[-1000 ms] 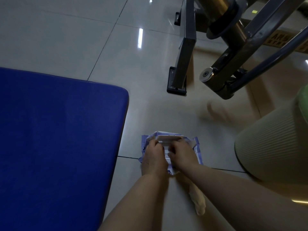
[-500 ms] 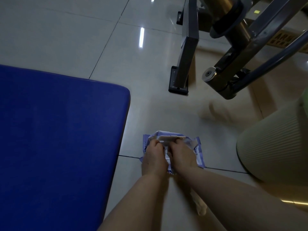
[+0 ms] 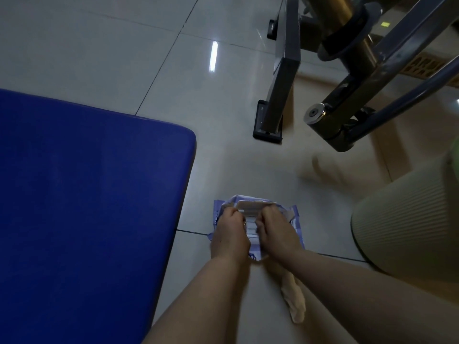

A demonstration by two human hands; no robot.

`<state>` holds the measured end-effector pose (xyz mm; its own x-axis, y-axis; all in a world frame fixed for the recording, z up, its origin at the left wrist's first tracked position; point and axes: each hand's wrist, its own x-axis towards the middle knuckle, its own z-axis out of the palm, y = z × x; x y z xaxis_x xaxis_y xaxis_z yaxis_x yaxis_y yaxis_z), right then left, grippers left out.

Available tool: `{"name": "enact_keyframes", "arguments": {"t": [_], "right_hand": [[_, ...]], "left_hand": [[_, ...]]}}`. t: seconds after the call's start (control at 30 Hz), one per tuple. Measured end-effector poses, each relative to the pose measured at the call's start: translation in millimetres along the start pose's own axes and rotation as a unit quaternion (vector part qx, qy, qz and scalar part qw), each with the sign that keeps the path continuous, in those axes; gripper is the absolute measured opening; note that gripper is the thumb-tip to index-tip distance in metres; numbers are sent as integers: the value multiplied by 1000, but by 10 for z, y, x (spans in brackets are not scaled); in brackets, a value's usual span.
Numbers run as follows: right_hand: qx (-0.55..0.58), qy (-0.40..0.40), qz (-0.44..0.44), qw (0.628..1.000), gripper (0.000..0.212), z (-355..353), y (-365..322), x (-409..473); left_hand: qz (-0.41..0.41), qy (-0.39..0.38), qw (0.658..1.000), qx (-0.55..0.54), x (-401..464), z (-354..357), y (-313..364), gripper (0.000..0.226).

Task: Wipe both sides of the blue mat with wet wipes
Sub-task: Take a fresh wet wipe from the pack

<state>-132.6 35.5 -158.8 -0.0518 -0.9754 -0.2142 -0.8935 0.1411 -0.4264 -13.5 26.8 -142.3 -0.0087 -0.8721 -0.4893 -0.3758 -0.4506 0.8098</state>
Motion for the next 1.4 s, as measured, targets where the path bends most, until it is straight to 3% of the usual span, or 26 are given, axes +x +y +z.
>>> {"name": "enact_keyframes", "arguments": {"t": [0.03, 0.1, 0.33, 0.5, 0.6, 0.67, 0.73, 0.8, 0.9, 1.03, 1.1, 1.17, 1.2, 1.37, 1.4], "right_hand": [[4, 4, 5, 1000, 3, -1, 4, 0], [-9, 3, 23, 1000, 16, 44, -3, 25], [-113, 15, 54, 992, 26, 200, -114, 86], [-92, 15, 44, 995, 21, 176, -109, 68], [-93, -1, -14, 996, 14, 113, -10, 10], [-142, -32, -57, 988, 20, 46, -5, -12], [-170, -10, -57, 984, 29, -68, -73, 12], [-162, 17, -73, 984, 39, -166, -155, 38], [-94, -3, -49, 994, 17, -264, -204, 5], [51, 100, -9, 994, 4, -338, -140, -4], [62, 108, -63, 990, 12, -371, -169, -37], [10, 86, -126, 988, 40, -409, -180, -80], [-23, 67, -133, 988, 44, -444, -155, -97], [-28, 105, -99, 989, 3, -786, -25, -74], [-3, 124, -80, 989, 8, -860, -21, -74]], "left_hand": [[-6, 0, 1000, -18, -9, -3, 4, 25], [-29, -4, 997, -71, -41, -10, 22, 30], [-15, -16, 996, -83, -34, -12, -1, 32], [43, -16, 998, 31, 16, -21, -49, 26], [97, -11, 989, 109, 45, -32, -77, 24], [110, -8, 985, 132, 54, -33, -96, 23], [137, -4, 976, 171, 65, -16, -111, 17], [153, 4, 973, 171, 75, -18, -127, 16], [159, 19, 971, 179, 79, -30, -126, 18], [155, 27, 968, 194, 95, 5, -132, 18], [151, 32, 967, 203, 89, 17, -118, 18], [148, 29, 969, 197, 77, 19, -102, 17], [147, 23, 968, 201, 74, 22, -96, 17], [177, 8, 956, 233, 87, 36, -112, 16], [194, 1, 950, 247, 97, 41, -121, 15]]}}
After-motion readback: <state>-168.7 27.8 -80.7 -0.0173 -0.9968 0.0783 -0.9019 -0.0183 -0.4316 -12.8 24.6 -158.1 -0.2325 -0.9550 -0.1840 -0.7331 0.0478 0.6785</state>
